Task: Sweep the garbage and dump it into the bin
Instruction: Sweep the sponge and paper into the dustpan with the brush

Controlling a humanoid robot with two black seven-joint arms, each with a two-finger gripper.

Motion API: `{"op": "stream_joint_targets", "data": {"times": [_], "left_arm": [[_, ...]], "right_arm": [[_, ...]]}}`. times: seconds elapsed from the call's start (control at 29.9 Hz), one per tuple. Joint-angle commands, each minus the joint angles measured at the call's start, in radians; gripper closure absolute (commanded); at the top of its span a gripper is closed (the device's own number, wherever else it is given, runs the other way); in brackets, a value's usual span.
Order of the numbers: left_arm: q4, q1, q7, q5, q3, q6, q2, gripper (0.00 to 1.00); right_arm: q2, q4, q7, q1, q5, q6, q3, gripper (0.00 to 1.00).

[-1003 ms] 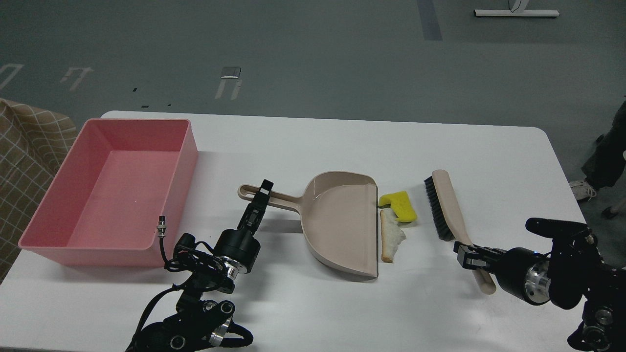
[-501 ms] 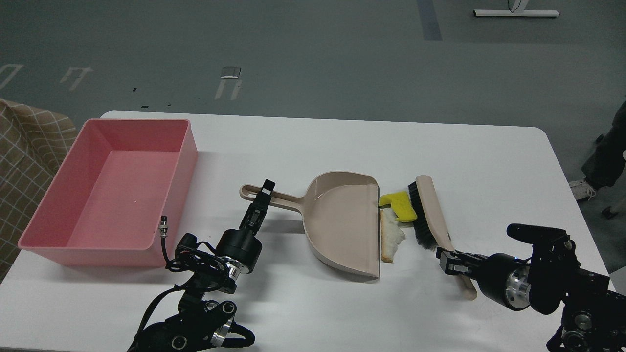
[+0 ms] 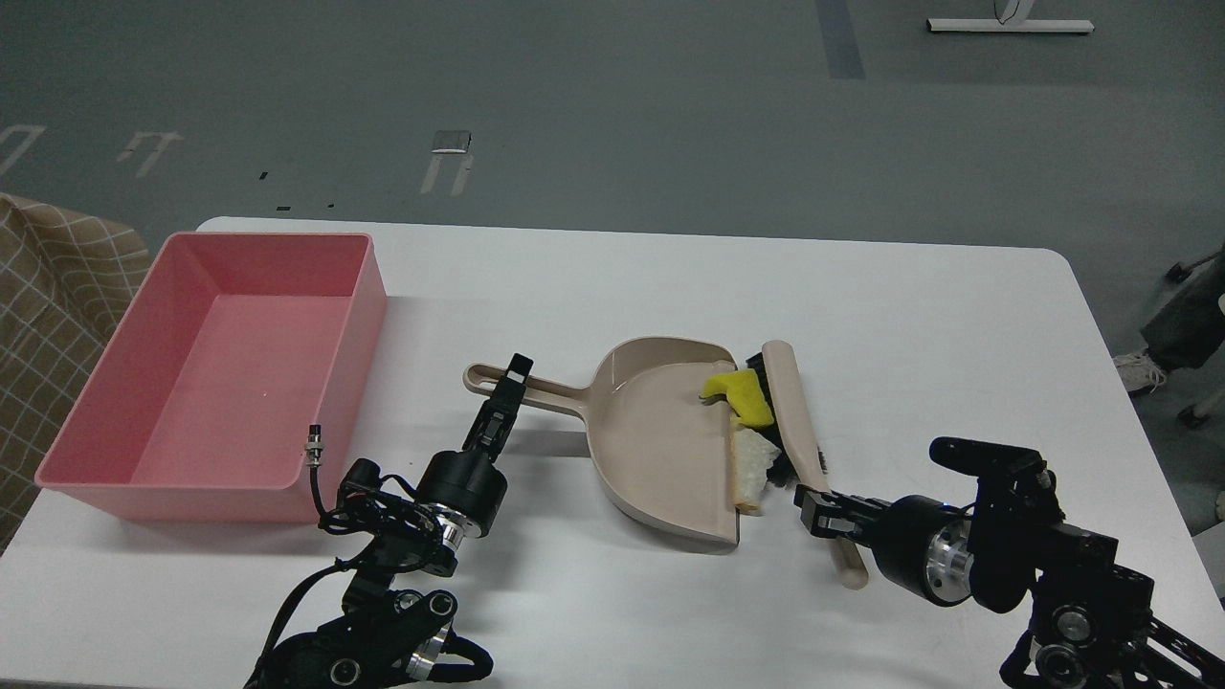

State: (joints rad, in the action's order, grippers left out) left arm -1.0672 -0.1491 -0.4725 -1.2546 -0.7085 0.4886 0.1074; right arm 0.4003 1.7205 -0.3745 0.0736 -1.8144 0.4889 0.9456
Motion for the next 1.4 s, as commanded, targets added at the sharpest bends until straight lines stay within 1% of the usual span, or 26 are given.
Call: {"op": "stream_joint_targets", "data": {"times": [0.0, 0.1, 0.17, 0.8, 1.0, 1.2, 1.37], "left_arm": [[0.0, 0.002, 0.0, 0.0, 0.0, 0.0, 0.002, 0.88], [-0.002, 0.002, 0.0, 0.0, 0.0, 0.0, 0.003, 0.88], [-0.002, 0.002, 0.0, 0.0, 0.0, 0.0, 0.003, 0.88], [0.001, -0.001, 0.0, -0.002, 0.001, 0.0, 0.006, 0.88], [0.001, -0.003, 0.0, -0.002, 0.001, 0.0, 0.006, 0.88], [0.003, -0.003, 0.0, -0.002, 0.001, 0.0, 0.008, 0.88], [0.003, -0.001, 0.0, -0.002, 0.001, 0.0, 0.006, 0.88]], "right_arm": [[-0.046, 0.001, -0.009, 0.0, -0.006, 0.0, -0.001, 0.78], [-0.077, 0.001, -0.026, 0.0, -0.005, 0.0, -0.001, 0.78], [-0.08, 0.001, -0.027, 0.003, -0.003, 0.0, -0.001, 0.78], [-0.107, 0.01, -0.026, 0.048, 0.026, 0.0, 0.038, 0.77], [-0.075, 0.011, -0.027, 0.038, 0.032, 0.0, 0.042, 0.77], [-0.026, 0.011, -0.026, 0.038, 0.087, 0.0, 0.107, 0.77], [0.054, 0.011, -0.026, 0.038, 0.144, 0.0, 0.174, 0.77]]}}
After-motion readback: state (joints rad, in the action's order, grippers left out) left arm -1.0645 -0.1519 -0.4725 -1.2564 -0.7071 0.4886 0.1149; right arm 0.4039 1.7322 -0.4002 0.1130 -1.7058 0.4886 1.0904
